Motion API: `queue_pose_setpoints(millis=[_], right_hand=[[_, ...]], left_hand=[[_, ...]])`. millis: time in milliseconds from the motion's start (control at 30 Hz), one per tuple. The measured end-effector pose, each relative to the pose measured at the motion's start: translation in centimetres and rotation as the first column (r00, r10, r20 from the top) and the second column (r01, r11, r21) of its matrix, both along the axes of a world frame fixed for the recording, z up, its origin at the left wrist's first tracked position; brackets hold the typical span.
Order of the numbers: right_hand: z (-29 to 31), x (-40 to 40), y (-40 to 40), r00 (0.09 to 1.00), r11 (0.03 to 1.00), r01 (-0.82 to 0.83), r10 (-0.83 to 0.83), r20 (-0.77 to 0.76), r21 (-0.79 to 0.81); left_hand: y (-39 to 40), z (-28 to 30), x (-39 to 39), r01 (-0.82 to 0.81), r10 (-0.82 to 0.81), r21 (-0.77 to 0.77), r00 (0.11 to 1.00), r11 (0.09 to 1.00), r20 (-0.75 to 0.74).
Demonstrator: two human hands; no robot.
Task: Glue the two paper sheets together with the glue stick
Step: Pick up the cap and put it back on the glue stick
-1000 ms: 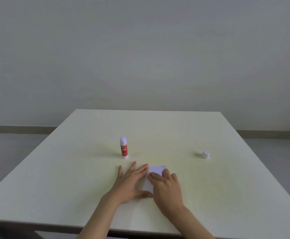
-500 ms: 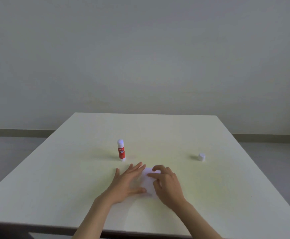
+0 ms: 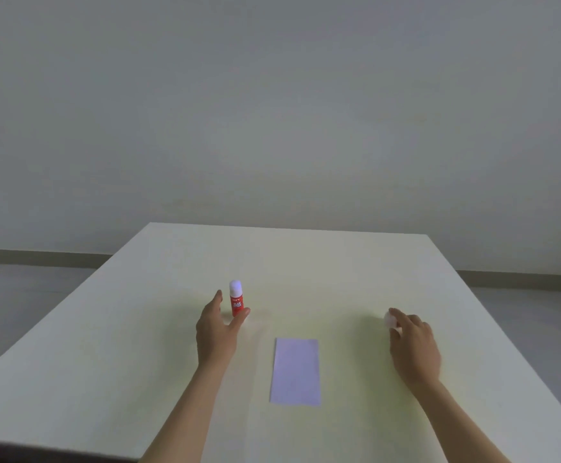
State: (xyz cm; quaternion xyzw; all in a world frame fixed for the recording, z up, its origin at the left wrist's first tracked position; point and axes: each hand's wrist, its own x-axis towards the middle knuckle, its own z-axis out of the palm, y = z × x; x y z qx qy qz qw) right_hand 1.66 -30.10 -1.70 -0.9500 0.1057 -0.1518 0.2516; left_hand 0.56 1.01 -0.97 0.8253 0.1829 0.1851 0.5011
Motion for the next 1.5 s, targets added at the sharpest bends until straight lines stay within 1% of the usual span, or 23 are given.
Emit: queue_pose_setpoints(millis=[67, 100, 167, 267, 367, 433, 500, 633, 767, 933, 1067, 1200, 1333, 1400, 1433, 1500], right_hand=[[0.1, 0.1, 0.2, 0.998, 0.998, -0.024, 0.021, 0.051, 0.056], [0.2, 0.1, 0.4, 0.997, 0.995, -0.047, 0.041, 0.068, 0.088], [0.6, 0.0, 1.0, 0.992, 0.972, -0.107, 0.091, 0.085, 0.209], [1.9, -0.6, 3.1, 0.98, 0.873, -0.195, 0.158, 0.119, 0.447], [3.5, -1.4, 6.2, 0.949, 0.74, -0.314, 0.255, 0.183, 0.595], [4.7, -1.9, 8.1, 0.919, 0.669, -0.391, 0.323, 0.226, 0.632], [5.8, -2.3, 9.7, 0.889, 0.62, -0.449, 0.381, 0.254, 0.643], [7.1, -2.9, 11.3, 0.865, 0.582, -0.489, 0.42, 0.274, 0.65], [7.1, -3.7, 11.2, 0.862, 0.584, -0.497, 0.418, 0.287, 0.641], [7.2, -4.3, 10.8, 0.852, 0.595, -0.518, 0.426, 0.305, 0.615], [7.6, -4.4, 10.6, 0.828, 0.639, -0.559, 0.467, 0.312, 0.528], [7.9, -4.3, 10.4, 0.798, 0.688, -0.603, 0.513, 0.317, 0.405], [7.8, -4.1, 10.5, 0.806, 0.719, -0.591, 0.523, 0.277, 0.365], [8.0, -4.1, 10.6, 0.841, 0.764, -0.541, 0.494, 0.221, 0.351], [8.0, -4.1, 10.6, 0.858, 0.802, -0.514, 0.478, 0.189, 0.306], [7.9, -4.0, 10.6, 0.891, 0.881, -0.451, 0.436, 0.127, 0.145]], left_hand=[[-0.6, -0.1, 0.7, -0.003, 0.003, 0.025, 1.0, 1.0, -0.002], [-0.8, -0.1, 0.8, -0.01, 0.009, 0.042, 1.0, 0.999, 0.02], [-1.2, -0.2, 1.0, -0.031, 0.027, 0.058, 0.997, 0.998, 0.074], [-1.5, -0.5, 0.8, -0.041, 0.03, 0.084, 0.992, 0.996, 0.122], [-2.3, -0.2, 0.2, 0.006, -0.021, 0.078, 0.981, 0.997, 0.192], [-3.2, 0.1, -0.6, 0.07, -0.091, 0.103, 0.97, 0.992, 0.225], [-4.0, 0.4, -1.6, 0.133, -0.159, 0.115, 0.953, 0.984, 0.259], [-5.1, 1.2, -3.0, 0.184, -0.231, 0.172, 0.923, 0.968, 0.309], [-5.6, 1.7, -3.7, 0.21, -0.27, 0.212, 0.909, 0.954, 0.317], [-5.5, 1.7, -4.5, 0.24, -0.317, 0.28, 0.909, 0.929, 0.271], [-5.1, 2.1, -4.8, 0.232, -0.331, 0.366, 0.914, 0.901, 0.234], [-4.5, 2.9, -5.2, 0.212, -0.34, 0.493, 0.922, 0.844, 0.185], [-4.4, 3.8, -5.4, 0.204, -0.347, 0.555, 0.923, 0.806, 0.165], [-4.6, 4.1, -5.5, 0.203, -0.352, 0.566, 0.921, 0.799, 0.167], [-4.7, 4.3, -5.5, 0.204, -0.356, 0.573, 0.919, 0.794, 0.167], [-4.8, 4.4, -5.6, 0.207, -0.362, 0.588, 0.918, 0.782, 0.159]])
